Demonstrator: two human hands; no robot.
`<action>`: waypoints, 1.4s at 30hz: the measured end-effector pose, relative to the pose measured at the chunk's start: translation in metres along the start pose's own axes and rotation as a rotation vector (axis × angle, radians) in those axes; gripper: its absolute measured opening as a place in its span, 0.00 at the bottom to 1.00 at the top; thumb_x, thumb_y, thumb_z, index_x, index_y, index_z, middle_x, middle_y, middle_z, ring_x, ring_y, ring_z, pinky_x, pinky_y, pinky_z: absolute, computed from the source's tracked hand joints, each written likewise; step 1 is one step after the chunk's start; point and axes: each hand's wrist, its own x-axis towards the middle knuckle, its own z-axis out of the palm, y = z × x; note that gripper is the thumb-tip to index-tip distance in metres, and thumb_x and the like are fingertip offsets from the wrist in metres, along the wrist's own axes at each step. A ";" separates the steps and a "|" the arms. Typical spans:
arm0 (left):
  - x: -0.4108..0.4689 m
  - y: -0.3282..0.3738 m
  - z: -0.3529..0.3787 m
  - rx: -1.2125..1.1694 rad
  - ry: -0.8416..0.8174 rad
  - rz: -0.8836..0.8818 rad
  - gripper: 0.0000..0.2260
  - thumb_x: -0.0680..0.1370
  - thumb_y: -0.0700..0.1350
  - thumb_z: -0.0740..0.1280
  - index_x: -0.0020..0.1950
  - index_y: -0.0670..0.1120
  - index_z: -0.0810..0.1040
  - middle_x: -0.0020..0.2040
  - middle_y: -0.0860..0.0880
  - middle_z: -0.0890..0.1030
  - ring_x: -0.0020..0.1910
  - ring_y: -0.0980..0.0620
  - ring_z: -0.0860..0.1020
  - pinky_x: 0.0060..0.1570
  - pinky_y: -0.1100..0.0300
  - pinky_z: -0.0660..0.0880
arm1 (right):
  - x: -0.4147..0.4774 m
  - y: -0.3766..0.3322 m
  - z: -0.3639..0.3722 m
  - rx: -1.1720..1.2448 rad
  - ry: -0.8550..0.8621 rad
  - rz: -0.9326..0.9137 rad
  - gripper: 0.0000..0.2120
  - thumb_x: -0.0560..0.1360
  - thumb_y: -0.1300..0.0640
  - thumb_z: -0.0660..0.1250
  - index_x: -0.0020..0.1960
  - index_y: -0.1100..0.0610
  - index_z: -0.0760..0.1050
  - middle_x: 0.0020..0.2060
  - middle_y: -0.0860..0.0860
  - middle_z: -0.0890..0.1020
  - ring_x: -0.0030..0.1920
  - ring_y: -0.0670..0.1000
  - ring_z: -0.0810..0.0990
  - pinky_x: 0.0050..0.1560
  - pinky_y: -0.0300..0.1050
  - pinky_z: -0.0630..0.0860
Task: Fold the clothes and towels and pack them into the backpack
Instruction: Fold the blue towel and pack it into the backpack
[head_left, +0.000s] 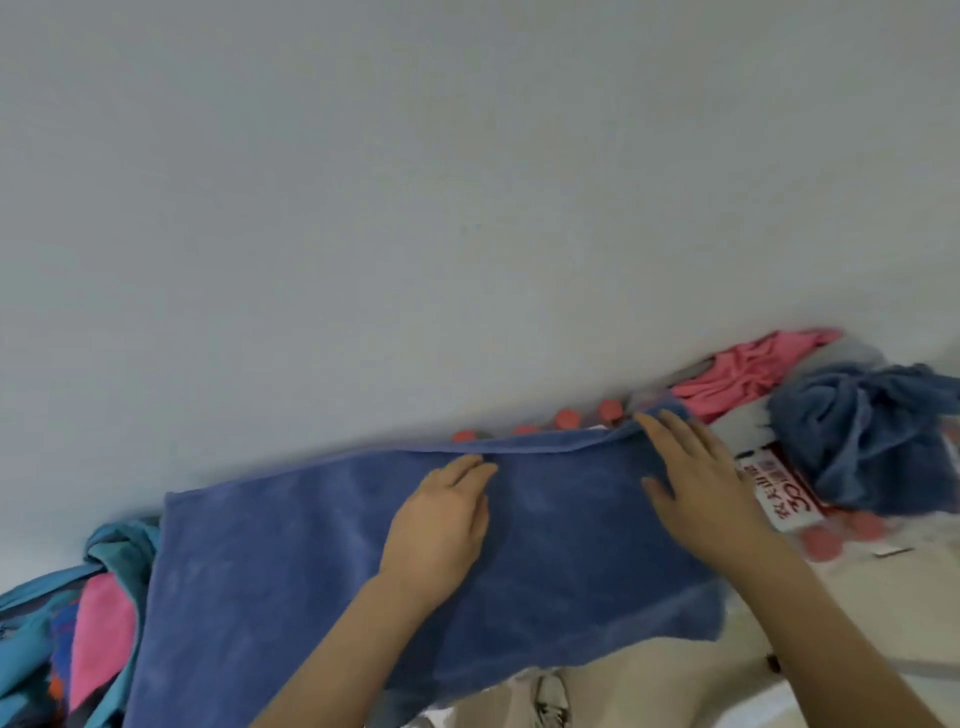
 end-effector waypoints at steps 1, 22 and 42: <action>0.012 0.004 0.008 -0.008 -0.021 -0.013 0.17 0.75 0.41 0.64 0.64 0.45 0.76 0.65 0.47 0.76 0.57 0.44 0.78 0.53 0.53 0.78 | 0.008 0.010 -0.005 -0.024 -0.014 0.007 0.31 0.79 0.53 0.60 0.77 0.44 0.49 0.77 0.45 0.50 0.76 0.52 0.46 0.69 0.61 0.60; 0.085 0.011 0.032 0.208 0.062 -0.451 0.14 0.81 0.53 0.56 0.52 0.50 0.79 0.57 0.50 0.76 0.45 0.44 0.79 0.35 0.57 0.68 | 0.116 0.076 -0.058 0.885 0.013 0.031 0.08 0.72 0.69 0.68 0.49 0.60 0.76 0.29 0.59 0.76 0.28 0.48 0.76 0.34 0.37 0.74; 0.183 0.175 0.098 -0.029 -0.172 -0.054 0.13 0.80 0.51 0.57 0.49 0.43 0.76 0.47 0.42 0.82 0.47 0.41 0.79 0.44 0.51 0.73 | 0.019 0.084 0.015 0.502 0.110 0.071 0.11 0.74 0.53 0.65 0.56 0.50 0.72 0.42 0.47 0.81 0.43 0.48 0.79 0.44 0.44 0.73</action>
